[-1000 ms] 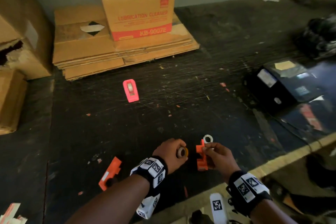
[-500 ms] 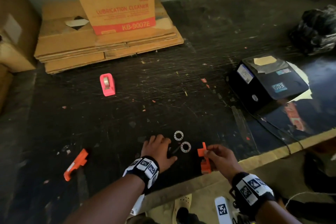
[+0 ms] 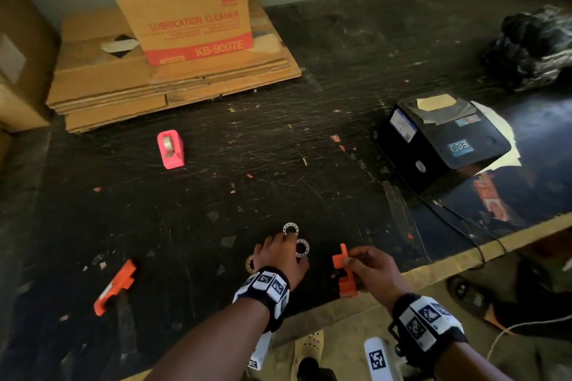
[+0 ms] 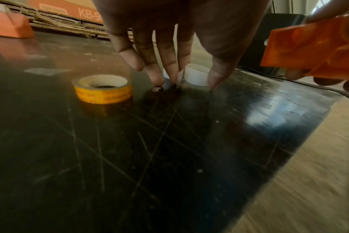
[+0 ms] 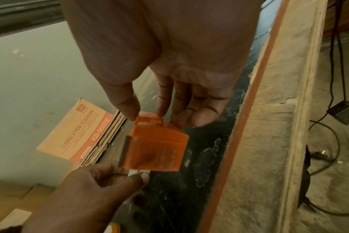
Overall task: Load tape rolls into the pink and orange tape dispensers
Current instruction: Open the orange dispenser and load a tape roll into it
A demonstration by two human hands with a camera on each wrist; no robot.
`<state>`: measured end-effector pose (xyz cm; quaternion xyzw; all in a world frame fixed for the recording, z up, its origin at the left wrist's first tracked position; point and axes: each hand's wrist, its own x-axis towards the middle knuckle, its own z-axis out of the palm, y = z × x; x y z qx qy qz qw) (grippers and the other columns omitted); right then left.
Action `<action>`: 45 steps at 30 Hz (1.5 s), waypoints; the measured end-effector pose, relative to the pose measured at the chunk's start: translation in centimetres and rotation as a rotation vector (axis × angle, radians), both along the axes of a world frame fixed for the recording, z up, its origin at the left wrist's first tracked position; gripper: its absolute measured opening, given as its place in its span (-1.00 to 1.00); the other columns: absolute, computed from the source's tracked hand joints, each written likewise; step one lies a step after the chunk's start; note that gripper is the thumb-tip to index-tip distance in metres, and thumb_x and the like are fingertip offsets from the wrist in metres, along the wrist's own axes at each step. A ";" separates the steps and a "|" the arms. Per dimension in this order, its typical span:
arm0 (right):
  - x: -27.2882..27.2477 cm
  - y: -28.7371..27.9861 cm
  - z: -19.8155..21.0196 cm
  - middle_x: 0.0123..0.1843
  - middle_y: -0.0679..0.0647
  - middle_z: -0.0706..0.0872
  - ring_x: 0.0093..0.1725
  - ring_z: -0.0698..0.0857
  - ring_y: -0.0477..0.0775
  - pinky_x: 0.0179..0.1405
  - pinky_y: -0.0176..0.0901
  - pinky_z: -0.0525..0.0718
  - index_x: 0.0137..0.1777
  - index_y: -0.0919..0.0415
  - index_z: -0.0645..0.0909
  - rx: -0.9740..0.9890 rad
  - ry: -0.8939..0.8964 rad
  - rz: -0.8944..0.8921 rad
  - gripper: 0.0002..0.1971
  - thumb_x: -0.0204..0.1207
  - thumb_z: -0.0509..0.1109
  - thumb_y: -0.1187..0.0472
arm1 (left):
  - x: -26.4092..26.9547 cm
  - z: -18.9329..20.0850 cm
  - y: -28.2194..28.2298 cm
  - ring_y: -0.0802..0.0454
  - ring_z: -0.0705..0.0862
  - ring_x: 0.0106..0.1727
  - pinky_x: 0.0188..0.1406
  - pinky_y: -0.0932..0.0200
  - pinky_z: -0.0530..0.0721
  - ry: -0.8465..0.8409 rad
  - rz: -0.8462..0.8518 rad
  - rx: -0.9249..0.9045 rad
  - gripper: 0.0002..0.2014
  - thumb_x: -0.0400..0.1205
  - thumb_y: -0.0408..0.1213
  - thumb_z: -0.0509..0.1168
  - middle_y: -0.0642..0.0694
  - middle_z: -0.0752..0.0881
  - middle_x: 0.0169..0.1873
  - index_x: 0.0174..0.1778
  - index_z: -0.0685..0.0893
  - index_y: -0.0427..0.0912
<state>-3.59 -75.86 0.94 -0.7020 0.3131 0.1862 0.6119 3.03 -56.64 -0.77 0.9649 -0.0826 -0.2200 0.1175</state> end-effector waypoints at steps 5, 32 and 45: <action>2.2 2.5 1.0 -0.03 0.18 0.86 -0.17 0.85 0.09 -0.35 -0.10 0.83 0.11 0.17 0.70 0.007 -0.034 0.039 -0.88 0.61 0.46 0.21 | 0.4 1.5 2.2 -0.11 0.66 0.34 0.31 -0.12 0.67 0.047 0.042 -0.206 -0.53 0.55 0.01 0.35 0.00 0.64 0.31 0.41 0.49 0.18; 13.9 28.8 3.4 0.05 0.26 0.88 0.07 0.84 0.31 0.14 0.37 0.80 0.06 0.15 0.78 0.149 -0.135 0.231 -0.89 0.60 0.45 0.27 | 5.6 7.7 27.6 0.20 0.74 0.14 0.32 0.13 0.71 0.035 0.364 -0.765 -0.54 0.65 -0.31 0.32 -0.05 0.76 0.27 0.48 0.59 0.09; 13.9 35.1 3.3 0.03 0.17 0.90 0.11 0.85 0.25 0.23 0.39 0.76 0.01 0.05 0.83 0.176 -0.103 0.262 -0.88 0.60 0.45 0.17 | 6.5 5.1 34.4 0.32 0.76 0.17 0.35 0.06 0.73 0.000 0.426 -0.854 -0.64 0.59 -0.17 0.48 0.14 0.83 0.14 0.32 0.71 0.15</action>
